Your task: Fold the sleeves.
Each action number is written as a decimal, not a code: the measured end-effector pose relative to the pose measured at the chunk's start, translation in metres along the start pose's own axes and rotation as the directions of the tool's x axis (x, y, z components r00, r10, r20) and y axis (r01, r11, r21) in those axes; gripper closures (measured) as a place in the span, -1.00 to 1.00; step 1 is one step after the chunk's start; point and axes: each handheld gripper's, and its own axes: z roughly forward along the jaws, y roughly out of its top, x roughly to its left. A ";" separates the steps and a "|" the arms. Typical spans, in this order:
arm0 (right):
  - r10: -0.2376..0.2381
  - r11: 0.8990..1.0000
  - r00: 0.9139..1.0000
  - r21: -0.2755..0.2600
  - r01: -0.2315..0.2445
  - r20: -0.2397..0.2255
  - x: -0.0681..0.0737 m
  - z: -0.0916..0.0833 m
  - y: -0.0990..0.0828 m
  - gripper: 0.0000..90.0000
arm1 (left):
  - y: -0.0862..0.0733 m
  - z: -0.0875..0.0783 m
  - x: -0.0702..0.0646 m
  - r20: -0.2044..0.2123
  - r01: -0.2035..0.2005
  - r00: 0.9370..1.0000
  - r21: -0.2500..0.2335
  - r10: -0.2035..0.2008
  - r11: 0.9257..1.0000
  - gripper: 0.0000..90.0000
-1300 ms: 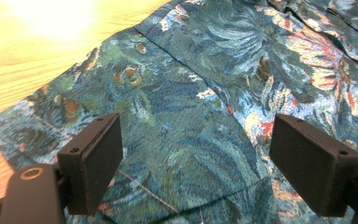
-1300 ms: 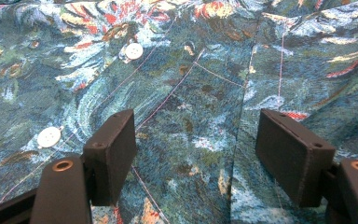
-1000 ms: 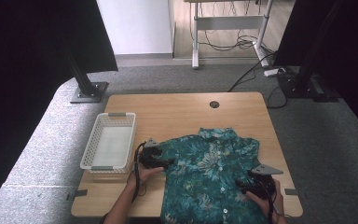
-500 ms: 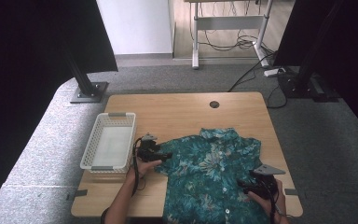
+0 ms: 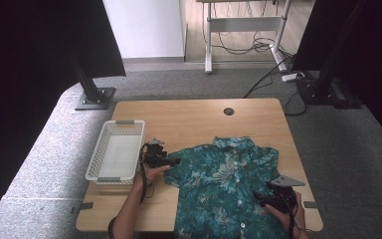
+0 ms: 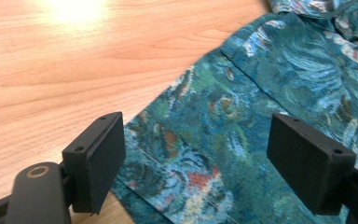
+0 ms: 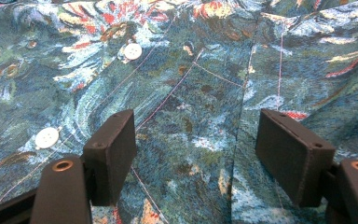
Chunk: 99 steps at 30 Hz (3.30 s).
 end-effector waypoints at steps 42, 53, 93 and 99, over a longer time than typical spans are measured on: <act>0.008 1.000 1.000 -0.004 -0.008 -0.011 -0.002 -0.001 -0.001 -0.37 | 0.003 0.008 -0.005 -0.143 -0.002 0.990 -0.002 0.002 1.000 -0.66; 0.011 1.000 1.000 -0.005 -0.011 -0.010 -0.001 -0.001 -0.001 -0.37 | 0.000 0.004 -0.008 -0.118 -0.004 0.993 -0.015 0.002 1.000 -0.23; 0.044 0.999 0.998 -0.014 -0.045 -0.033 -0.004 0.000 0.000 -0.38 | 0.013 -0.008 -0.041 0.038 -0.004 0.999 -0.050 0.006 0.999 0.94; 0.044 0.999 0.998 -0.014 -0.045 -0.034 -0.004 0.000 0.000 -0.38 | 0.016 -0.008 -0.046 0.046 -0.011 0.999 -0.052 0.013 0.999 0.94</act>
